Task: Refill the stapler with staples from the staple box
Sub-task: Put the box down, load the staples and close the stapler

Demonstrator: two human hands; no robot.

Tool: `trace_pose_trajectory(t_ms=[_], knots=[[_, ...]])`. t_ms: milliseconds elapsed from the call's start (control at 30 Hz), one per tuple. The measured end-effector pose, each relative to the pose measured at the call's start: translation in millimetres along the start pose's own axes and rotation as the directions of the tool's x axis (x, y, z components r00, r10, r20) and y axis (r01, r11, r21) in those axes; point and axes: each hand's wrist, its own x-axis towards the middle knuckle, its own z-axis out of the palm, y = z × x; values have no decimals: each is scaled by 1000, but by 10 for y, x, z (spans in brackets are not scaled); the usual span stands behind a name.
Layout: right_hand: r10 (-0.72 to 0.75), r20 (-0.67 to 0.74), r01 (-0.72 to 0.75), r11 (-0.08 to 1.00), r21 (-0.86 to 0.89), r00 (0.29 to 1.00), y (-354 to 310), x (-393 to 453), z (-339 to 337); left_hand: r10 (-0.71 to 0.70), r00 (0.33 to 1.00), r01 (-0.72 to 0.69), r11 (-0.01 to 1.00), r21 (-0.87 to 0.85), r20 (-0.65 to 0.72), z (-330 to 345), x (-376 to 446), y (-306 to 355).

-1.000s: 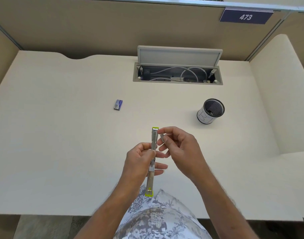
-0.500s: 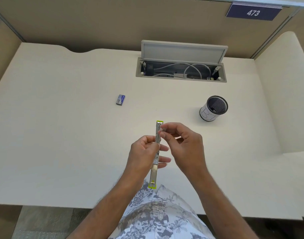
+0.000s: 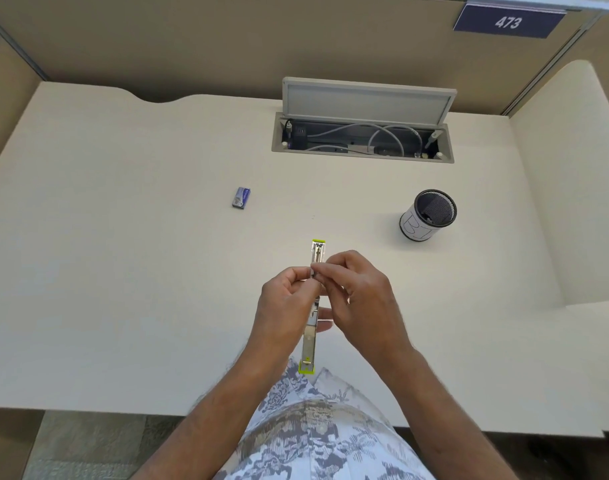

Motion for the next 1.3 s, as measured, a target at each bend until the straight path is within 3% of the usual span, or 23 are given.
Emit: trace_pose_trajectory(t_ms=[600,1000,1300], knots=[[86,49,-84,996,-24,995,0,115,-74,81,996,-79,994,79,-31,33,-20,-33],[40,87,-28,991,-130,995,-24,177,-105,96,994,-93,993,75,-43,35,-29,-42],[60,209,-24,985,-173,976,10,247,-186,86,995,-83,995,51,-51,31,-30,-85]])
